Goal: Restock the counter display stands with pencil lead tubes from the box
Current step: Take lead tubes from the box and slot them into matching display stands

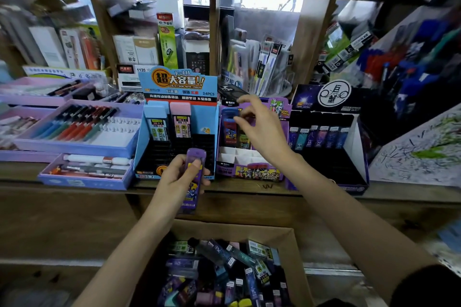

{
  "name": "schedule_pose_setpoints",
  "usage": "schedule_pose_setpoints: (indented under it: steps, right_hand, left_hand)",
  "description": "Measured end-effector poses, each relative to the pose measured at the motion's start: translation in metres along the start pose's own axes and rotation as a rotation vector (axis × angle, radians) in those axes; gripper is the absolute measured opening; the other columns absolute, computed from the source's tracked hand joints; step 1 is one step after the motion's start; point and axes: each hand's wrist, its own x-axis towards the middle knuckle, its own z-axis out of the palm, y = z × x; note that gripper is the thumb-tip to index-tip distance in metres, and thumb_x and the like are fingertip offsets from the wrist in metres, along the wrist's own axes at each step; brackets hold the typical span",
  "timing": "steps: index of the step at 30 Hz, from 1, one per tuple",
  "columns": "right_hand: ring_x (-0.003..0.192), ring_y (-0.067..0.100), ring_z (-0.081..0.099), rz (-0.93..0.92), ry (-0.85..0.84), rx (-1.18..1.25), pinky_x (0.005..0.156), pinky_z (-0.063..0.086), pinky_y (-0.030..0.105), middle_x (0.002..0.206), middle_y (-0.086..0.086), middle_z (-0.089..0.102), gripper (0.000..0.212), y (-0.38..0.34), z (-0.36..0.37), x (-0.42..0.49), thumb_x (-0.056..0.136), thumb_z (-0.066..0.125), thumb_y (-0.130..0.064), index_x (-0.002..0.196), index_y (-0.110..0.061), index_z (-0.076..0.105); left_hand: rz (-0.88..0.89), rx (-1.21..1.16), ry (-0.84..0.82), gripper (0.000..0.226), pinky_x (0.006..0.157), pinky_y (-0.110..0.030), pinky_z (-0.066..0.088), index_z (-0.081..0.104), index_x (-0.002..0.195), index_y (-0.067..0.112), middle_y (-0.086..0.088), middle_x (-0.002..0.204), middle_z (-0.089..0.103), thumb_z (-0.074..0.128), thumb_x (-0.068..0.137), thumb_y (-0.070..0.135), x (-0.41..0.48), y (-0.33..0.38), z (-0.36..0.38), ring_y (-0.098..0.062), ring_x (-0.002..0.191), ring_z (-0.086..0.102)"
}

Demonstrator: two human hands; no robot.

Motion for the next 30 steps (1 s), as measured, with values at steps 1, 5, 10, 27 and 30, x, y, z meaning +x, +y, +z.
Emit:
schedule_pose_setpoints:
  steps: [1,5,10,27,30]
  right_hand:
    - [0.09,0.021,0.058,-0.015,0.008,-0.008,0.081,0.048,0.039,0.087,-0.001,0.063,0.029,0.0,0.001,0.0,0.089,0.062,-0.017,0.117,-0.017,0.054]
    - [0.088,0.021,0.061,-0.021,0.055,0.018,0.08,0.051,0.041,0.087,0.003,0.066,0.021,0.001,0.003,0.0,0.088,0.063,-0.016,0.108,-0.016,0.057]
    - [0.092,0.023,0.059,-0.032,-0.003,-0.062,0.077,0.05,0.043,0.093,0.005,0.064,0.017,0.009,0.011,-0.006,0.087,0.063,-0.016,0.104,-0.013,0.058]
    - [0.074,-0.004,0.054,0.138,-0.203,0.376,0.07,0.043,0.015,0.084,-0.01,0.063,0.007,-0.007,-0.036,-0.061,0.089,0.061,-0.014,0.091,-0.019,0.066]
    - [0.071,0.001,0.057,0.161,-0.113,0.379,0.071,0.048,0.024,0.078,-0.01,0.063,0.012,-0.001,-0.049,-0.057,0.088,0.061,-0.01,0.085,-0.021,0.064]
  left_hand:
    - [0.0,0.006,-0.005,0.01,0.053,-0.02,0.052,0.054,0.089,0.014,0.003,0.072,0.07,0.047,0.096,0.018,-0.001,0.0,0.001,-0.009,0.062,0.065]
    - [0.001,0.004,-0.03,0.01,0.053,-0.019,0.052,0.055,0.091,0.013,0.004,0.071,0.07,0.047,0.096,0.017,-0.006,0.001,0.004,-0.007,0.062,0.065]
    - [-0.004,0.021,-0.05,0.01,0.057,-0.021,0.053,0.056,0.091,0.015,0.003,0.076,0.071,0.049,0.095,0.02,-0.007,0.002,0.003,-0.009,0.067,0.067]
    - [0.229,0.152,-0.17,0.011,0.077,-0.025,0.046,0.064,0.093,0.025,-0.009,0.093,0.066,0.055,0.091,0.019,0.006,0.013,0.056,-0.013,0.086,0.059]
    - [0.268,0.206,-0.171,0.012,0.075,-0.016,0.047,0.063,0.097,0.028,0.003,0.094,0.066,0.058,0.09,0.019,0.013,0.014,0.066,-0.006,0.088,0.06]
